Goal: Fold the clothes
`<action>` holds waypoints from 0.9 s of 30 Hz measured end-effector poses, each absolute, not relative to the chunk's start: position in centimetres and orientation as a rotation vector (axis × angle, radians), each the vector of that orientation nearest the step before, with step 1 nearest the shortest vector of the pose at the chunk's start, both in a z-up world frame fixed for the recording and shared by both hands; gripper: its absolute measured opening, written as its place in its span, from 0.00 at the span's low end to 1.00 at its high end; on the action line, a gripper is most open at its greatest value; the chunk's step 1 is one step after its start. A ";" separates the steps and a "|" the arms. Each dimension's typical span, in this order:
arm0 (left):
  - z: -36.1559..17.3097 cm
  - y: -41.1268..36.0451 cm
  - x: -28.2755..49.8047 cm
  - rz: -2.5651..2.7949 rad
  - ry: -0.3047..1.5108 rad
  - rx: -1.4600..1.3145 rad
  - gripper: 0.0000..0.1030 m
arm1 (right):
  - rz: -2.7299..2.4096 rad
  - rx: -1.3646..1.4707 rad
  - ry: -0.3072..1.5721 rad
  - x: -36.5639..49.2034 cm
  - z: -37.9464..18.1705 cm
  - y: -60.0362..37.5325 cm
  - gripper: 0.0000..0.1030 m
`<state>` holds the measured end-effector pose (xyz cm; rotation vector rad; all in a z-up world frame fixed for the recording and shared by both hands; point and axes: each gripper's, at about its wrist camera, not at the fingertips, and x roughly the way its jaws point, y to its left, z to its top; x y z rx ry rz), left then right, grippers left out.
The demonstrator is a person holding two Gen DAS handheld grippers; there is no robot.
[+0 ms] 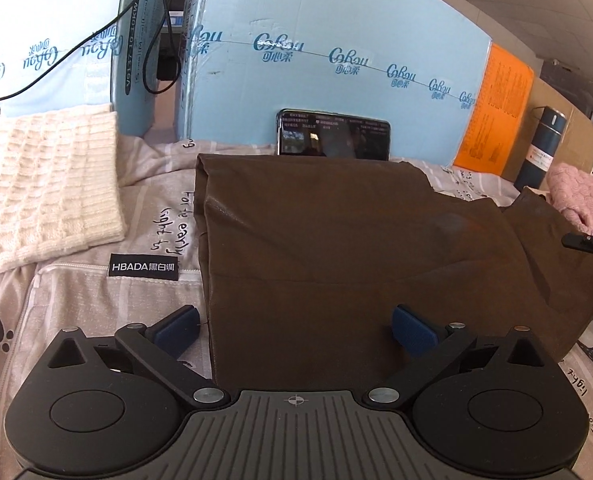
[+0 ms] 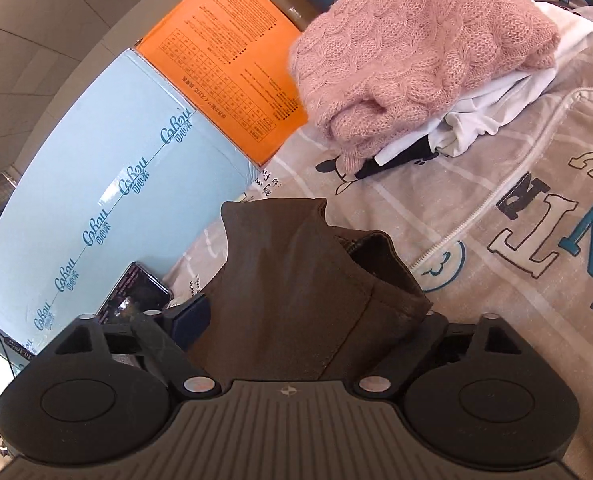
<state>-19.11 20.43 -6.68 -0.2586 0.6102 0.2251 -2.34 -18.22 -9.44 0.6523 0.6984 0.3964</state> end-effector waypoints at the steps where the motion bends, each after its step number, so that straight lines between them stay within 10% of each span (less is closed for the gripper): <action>1: -6.7 20.4 -19.1 0.225 0.611 -0.258 1.00 | 0.410 0.665 0.698 -2.6 -9.5 -18.4 0.42; 8: -6.5 20.2 -19.5 0.147 0.592 -0.263 1.00 | 0.501 0.741 0.610 -5.1 -8.5 -20.1 0.06; 27: -5.8 16.9 -19.9 0.199 0.556 -0.015 1.00 | 0.572 0.899 0.507 -8.4 -4.9 -24.7 0.06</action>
